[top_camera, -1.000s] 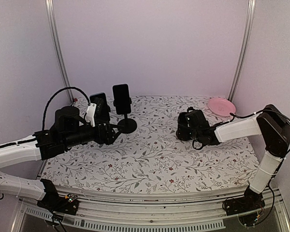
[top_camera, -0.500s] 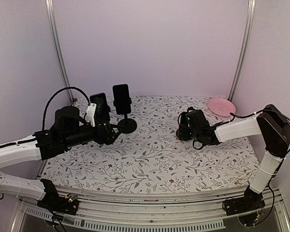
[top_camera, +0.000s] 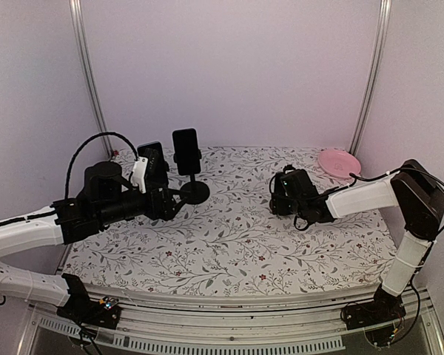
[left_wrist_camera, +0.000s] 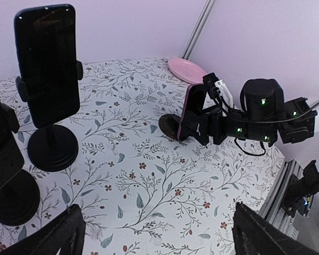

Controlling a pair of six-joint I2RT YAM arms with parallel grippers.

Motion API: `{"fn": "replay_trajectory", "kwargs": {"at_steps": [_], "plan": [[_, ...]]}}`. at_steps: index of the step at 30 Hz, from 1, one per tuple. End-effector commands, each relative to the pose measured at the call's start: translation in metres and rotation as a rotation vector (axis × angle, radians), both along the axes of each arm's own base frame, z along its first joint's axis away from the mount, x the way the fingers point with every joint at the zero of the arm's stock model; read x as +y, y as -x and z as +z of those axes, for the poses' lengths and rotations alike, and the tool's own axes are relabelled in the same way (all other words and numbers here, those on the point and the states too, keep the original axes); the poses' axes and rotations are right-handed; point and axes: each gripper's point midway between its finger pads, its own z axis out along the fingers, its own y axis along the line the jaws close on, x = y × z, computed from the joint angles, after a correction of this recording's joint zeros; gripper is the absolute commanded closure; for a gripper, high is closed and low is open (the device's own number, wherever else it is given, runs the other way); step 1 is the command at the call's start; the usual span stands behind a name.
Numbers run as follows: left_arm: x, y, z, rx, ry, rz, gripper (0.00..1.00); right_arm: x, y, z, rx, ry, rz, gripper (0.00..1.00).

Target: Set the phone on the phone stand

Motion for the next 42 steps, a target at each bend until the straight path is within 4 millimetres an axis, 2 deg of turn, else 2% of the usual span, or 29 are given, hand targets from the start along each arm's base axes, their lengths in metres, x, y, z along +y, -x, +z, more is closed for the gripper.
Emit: {"fn": "replay_trajectory", "kwargs": {"at_steps": [1, 7, 12, 22, 32, 42], "plan": [[-0.007, 0.0, 0.015, -0.038, 0.018, -0.021, 0.03, 0.006, -0.004, 0.005, -0.017, 0.02, 0.005, 0.19], [-0.008, 0.0, 0.016, -0.039, 0.019, -0.022, 0.03, 0.005, -0.004, 0.004, -0.012, 0.022, 0.006, 0.27], [-0.008, 0.0, 0.016, -0.04, 0.019, -0.021, 0.03, 0.005, -0.004, 0.005, -0.012, 0.022, 0.005, 0.28], [-0.007, 0.0, 0.016, -0.04, 0.016, -0.019, 0.03, 0.003, -0.002, 0.012, -0.014, 0.007, -0.01, 0.21], [-0.005, 0.0, 0.013, -0.037, 0.013, -0.009, 0.03, 0.001, 0.004, 0.031, -0.028, -0.036, -0.011, 0.0], [0.003, -0.001, 0.012, -0.041, 0.018, 0.026, 0.03, 0.0, 0.017, 0.051, -0.042, -0.106, 0.015, 0.01]]}}
